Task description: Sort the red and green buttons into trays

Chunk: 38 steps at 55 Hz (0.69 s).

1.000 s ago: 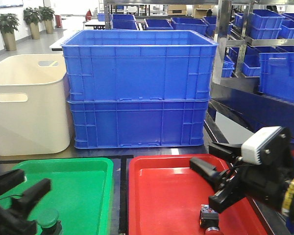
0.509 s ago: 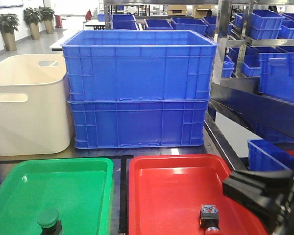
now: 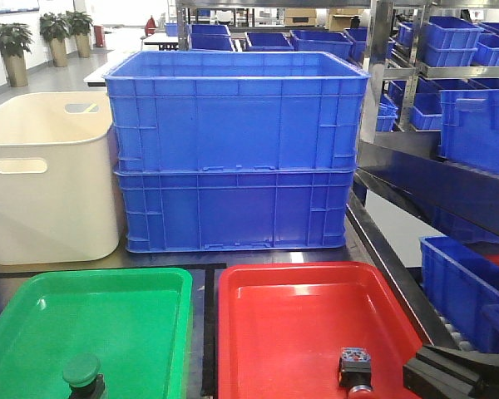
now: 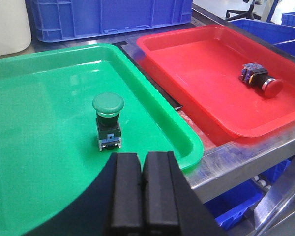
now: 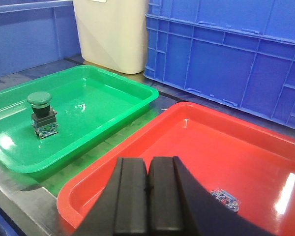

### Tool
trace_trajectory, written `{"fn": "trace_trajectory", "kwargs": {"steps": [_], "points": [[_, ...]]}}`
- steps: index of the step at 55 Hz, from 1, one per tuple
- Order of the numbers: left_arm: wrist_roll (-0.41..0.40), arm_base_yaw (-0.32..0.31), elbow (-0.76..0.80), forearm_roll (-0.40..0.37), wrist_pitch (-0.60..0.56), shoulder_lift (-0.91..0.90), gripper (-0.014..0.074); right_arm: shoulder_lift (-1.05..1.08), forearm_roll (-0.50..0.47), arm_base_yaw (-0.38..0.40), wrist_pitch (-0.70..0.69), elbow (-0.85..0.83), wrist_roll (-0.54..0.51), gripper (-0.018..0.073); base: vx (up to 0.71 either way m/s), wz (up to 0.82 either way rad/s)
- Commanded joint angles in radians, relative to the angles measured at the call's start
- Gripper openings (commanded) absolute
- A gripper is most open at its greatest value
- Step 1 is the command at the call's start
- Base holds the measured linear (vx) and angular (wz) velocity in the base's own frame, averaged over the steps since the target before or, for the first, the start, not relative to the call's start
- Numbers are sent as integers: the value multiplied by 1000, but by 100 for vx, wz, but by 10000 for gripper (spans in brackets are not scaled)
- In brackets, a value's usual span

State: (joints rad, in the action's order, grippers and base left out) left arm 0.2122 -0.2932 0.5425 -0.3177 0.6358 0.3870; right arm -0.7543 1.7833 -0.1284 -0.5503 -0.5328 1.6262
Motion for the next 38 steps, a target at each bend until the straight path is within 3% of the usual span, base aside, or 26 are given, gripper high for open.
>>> {"fn": "trace_trajectory", "kwargs": {"steps": [1, 9, 15, 19, 22, 33, 38], "points": [[2, -5, 33, -26, -72, 6, -6, 5, 2, 2, 22, -28, -2, -9, 0, 0], [15, -5, 28, -6, -96, 6, -5, 5, 1, 2, 22, -28, -2, -9, 0, 0], [44, 0, -54, 139, -268, -28, -5, 5, 1, 2, 22, -28, -2, -9, 0, 0], [41, 50, -221, 193, -479, -134, -5, 5, 1, 2, 22, -28, -2, -9, 0, 0], [41, 86, -304, 192, -541, -199, -5, 5, 1, 2, 21, -28, -2, -9, 0, 0], [41, 189, -554, 192, -608, -419, -5, 5, 1, 2, 22, -28, -2, -9, 0, 0], [41, 193, -538, 192, -531, -402, -5, 5, -2, 2, 22, -28, -2, -9, 0, 0]]}}
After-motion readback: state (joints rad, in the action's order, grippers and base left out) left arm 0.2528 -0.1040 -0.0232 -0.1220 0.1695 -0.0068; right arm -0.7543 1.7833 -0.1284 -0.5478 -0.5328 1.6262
